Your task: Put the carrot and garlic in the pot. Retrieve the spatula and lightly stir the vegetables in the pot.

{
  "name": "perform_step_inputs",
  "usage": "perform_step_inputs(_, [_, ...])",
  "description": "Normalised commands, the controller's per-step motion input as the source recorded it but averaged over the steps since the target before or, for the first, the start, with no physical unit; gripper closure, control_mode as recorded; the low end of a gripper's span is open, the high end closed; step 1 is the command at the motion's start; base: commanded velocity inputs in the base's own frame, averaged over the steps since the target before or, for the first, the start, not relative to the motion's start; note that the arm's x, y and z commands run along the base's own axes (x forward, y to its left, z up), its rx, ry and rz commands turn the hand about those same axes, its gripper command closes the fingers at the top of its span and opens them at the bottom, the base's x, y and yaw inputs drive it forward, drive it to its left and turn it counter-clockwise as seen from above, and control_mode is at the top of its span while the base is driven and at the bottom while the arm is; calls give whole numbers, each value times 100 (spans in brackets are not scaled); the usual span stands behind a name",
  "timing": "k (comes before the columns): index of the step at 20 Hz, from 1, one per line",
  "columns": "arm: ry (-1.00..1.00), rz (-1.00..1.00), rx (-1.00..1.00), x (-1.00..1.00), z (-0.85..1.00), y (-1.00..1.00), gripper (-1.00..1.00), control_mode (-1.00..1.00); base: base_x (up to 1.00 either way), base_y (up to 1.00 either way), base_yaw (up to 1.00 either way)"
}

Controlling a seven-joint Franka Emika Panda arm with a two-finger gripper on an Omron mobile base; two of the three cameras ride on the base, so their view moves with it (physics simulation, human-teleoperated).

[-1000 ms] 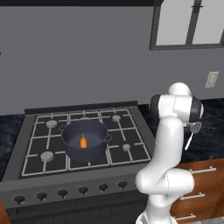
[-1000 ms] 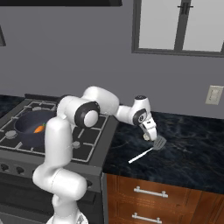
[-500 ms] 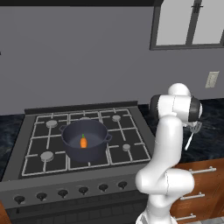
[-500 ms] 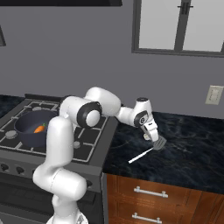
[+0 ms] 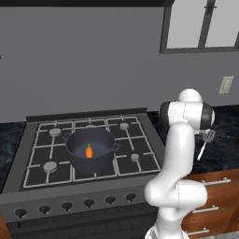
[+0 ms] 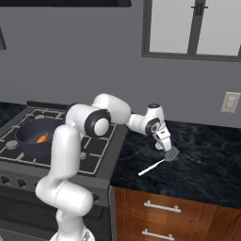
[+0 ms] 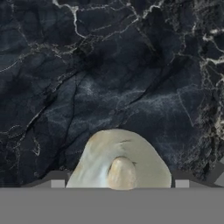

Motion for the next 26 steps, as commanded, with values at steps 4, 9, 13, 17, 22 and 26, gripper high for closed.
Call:
perform_step_inputs(4, [0, 0, 0, 0, -22, 0, 100, -100, 0, 0, 0])
perform_step_inputs(9, [0, 0, 0, -5, -20, 0, 100, -100, 0, 0, 0])
perform_step_inputs(13, [0, 1, 3, -5, 19, 2, 100, -100, 0, 0, 0])
perform_step_inputs(17, [0, 13, 9, -38, 53, 15, 100, -100, 0, 0, 0])
perform_step_inputs(22, [0, 26, 4, -60, 48, 31, 100, -100, 0, 0, 0])
perform_step_inputs(26, [0, 26, 0, -56, 50, 43, 100, -100, 0, 0, 0])
